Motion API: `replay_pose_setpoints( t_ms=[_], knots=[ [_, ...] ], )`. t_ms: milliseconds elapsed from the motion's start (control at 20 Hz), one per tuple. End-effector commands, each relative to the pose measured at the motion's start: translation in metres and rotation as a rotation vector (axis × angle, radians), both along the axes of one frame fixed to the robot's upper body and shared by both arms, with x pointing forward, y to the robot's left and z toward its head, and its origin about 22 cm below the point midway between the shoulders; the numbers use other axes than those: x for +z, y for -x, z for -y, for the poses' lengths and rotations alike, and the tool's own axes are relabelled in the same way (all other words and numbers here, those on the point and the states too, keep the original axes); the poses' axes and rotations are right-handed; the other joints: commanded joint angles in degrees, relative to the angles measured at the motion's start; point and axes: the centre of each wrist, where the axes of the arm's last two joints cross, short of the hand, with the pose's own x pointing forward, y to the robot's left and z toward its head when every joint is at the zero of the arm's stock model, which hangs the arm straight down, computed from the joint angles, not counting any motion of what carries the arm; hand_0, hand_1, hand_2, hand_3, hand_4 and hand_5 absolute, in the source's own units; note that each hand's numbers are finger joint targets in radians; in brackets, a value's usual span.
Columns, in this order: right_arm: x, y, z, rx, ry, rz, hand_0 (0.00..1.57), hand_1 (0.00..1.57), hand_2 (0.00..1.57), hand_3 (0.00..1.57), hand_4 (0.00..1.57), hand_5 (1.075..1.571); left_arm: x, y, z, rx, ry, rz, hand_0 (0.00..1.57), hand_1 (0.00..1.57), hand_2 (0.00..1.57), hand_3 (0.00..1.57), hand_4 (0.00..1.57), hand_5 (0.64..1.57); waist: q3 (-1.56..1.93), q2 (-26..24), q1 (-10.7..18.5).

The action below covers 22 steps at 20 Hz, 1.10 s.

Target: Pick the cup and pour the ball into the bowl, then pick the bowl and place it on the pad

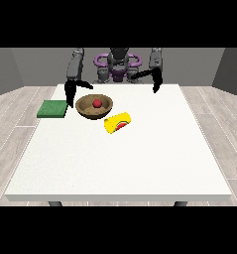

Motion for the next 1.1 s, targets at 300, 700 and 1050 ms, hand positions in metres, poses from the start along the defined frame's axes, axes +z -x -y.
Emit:
replay_pose_setpoints(
  t_ms=[300, 700, 1050],
  knots=[
    [-0.024, -0.011, 0.019, -0.059, -0.01, -0.013, 0.0, 0.0, 0.0, 0.0, 0.21, 1.565, 0.008, 0.013, -0.033, -0.057, 0.022, 0.041, 0.0, 0.0, 0.0, 0.0, 0.0, 1.565, 0.18, 1.7, 1.8],
    [-0.041, -0.013, 0.008, -0.026, -0.02, -0.052, 0.0, 0.0, 0.0, 0.0, 0.14, 1.564, 0.021, 0.014, -0.056, -0.064, 0.035, 0.029, 0.0, 0.0, 0.0, 0.0, 0.0, 1.566, 0.18, 1.0, 1.5],
    [-0.084, 0.022, 0.006, -0.236, -0.005, -0.305, 1.45, 1.45, 1.57, 0.0, 0.47, 1.512, 0.047, 0.011, -0.045, -0.085, 0.023, 0.116, 0.0, 0.0, 0.0, 0.0, 0.08, 1.571, 0.16, 4.9, 4.8]
  ],
)
